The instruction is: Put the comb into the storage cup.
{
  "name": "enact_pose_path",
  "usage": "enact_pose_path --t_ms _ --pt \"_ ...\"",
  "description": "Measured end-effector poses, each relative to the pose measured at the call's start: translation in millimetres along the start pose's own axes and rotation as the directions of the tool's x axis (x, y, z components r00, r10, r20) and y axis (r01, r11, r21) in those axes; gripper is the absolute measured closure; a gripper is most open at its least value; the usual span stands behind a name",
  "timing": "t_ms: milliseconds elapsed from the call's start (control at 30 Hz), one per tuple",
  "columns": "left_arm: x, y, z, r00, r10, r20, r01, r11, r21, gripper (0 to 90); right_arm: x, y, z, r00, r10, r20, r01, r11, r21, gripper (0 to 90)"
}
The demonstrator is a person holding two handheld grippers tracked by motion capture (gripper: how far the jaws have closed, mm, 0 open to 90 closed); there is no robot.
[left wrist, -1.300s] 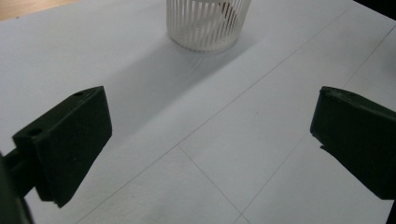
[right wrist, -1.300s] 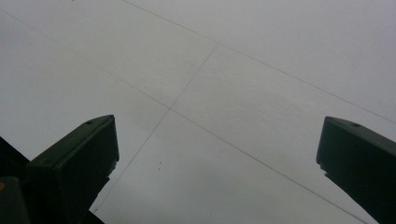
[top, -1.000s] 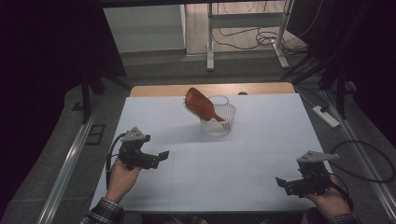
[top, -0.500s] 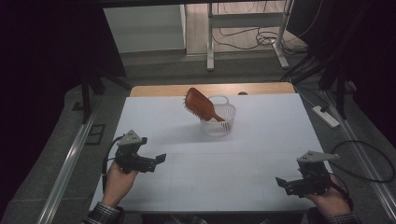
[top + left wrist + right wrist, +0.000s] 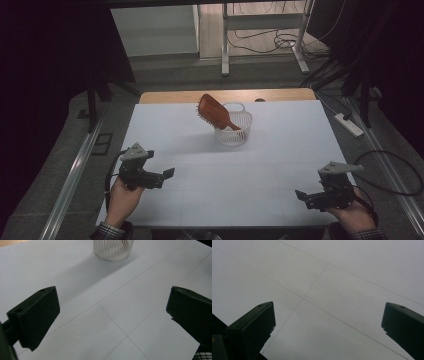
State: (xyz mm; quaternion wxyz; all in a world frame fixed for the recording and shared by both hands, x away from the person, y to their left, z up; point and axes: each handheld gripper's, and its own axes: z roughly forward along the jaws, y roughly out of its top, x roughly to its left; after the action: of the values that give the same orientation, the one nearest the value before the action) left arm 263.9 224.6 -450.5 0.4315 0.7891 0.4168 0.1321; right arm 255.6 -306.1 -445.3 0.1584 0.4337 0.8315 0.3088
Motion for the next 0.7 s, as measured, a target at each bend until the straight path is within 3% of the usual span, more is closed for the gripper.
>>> enact_pose_path --t_ms 700 --pt "-2.3 -12.4 -13.0 0.9997 -0.006 -0.025 0.006 1.0 0.003 0.0 0.0 0.0 0.2 1.0 -0.001 0.0 0.001 1.0 0.001 0.0"
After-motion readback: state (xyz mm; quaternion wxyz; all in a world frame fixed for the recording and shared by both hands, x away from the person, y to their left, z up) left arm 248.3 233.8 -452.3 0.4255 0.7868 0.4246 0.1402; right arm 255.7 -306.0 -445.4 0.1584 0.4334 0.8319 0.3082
